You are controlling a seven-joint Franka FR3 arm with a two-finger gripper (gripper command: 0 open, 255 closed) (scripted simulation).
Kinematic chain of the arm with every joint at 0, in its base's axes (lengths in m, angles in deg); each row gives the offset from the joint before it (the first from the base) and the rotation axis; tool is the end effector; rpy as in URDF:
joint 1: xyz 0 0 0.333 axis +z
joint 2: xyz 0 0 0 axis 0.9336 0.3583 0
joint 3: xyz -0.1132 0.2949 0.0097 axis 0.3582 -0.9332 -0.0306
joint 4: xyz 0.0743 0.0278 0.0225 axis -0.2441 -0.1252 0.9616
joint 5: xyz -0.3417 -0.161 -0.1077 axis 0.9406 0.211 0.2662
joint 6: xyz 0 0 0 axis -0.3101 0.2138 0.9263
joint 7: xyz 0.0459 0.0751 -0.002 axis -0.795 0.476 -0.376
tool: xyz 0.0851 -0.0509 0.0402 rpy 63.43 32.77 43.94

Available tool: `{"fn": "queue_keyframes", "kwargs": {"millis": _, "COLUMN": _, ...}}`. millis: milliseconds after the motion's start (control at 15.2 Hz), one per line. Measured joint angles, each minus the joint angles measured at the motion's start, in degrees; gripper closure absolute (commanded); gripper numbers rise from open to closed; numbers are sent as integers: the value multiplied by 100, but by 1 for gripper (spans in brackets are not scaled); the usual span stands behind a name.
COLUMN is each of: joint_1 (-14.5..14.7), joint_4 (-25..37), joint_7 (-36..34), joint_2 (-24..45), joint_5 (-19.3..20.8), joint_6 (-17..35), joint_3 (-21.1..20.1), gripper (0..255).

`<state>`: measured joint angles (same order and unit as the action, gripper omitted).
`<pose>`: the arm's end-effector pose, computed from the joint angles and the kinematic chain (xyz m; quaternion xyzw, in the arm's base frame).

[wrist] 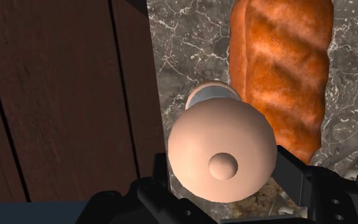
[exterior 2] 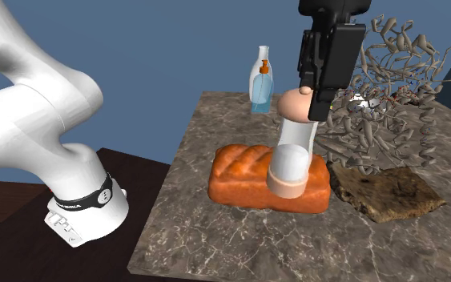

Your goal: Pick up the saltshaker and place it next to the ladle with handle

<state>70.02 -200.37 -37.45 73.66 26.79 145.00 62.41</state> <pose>0.4708 0.1044 0.5425 0.9920 0.0947 0.0083 0.0829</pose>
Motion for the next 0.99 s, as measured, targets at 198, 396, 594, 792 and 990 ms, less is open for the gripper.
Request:
{"fn": "queue_keyframes", "kwargs": {"millis": 198, "joint_1": -6, "joint_4": 237, "joint_7": 37, "joint_2": 8, "joint_5": -2, "joint_6": -227, "joint_3": 6, "gripper": 255}}
{"fn": "queue_keyframes", "kwargs": {"millis": 396, "joint_1": -9, "joint_4": 469, "joint_7": 64, "joint_2": 34, "joint_5": -1, "joint_6": -431, "joint_3": 6, "gripper": 255}}
{"fn": "queue_keyframes", "kwargs": {"millis": 594, "joint_1": -14, "joint_4": 747, "joint_7": 95, "joint_2": 66, "joint_5": 1, "joint_6": -676, "joint_3": 6, "gripper": 255}}
{"fn": "queue_keyframes", "kwargs": {"millis": 792, "joint_1": -14, "joint_4": 1008, "joint_7": 116, "joint_2": 90, "joint_5": 1, "joint_6": -912, "joint_3": 0, "gripper": 255}}
{"fn": "queue_keyframes", "kwargs": {"millis": 990, "joint_1": -14, "joint_4": 1308, "joint_7": 133, "joint_2": 141, "joint_5": 7, "joint_6": -1162, "joint_3": -11, "gripper": 255}}
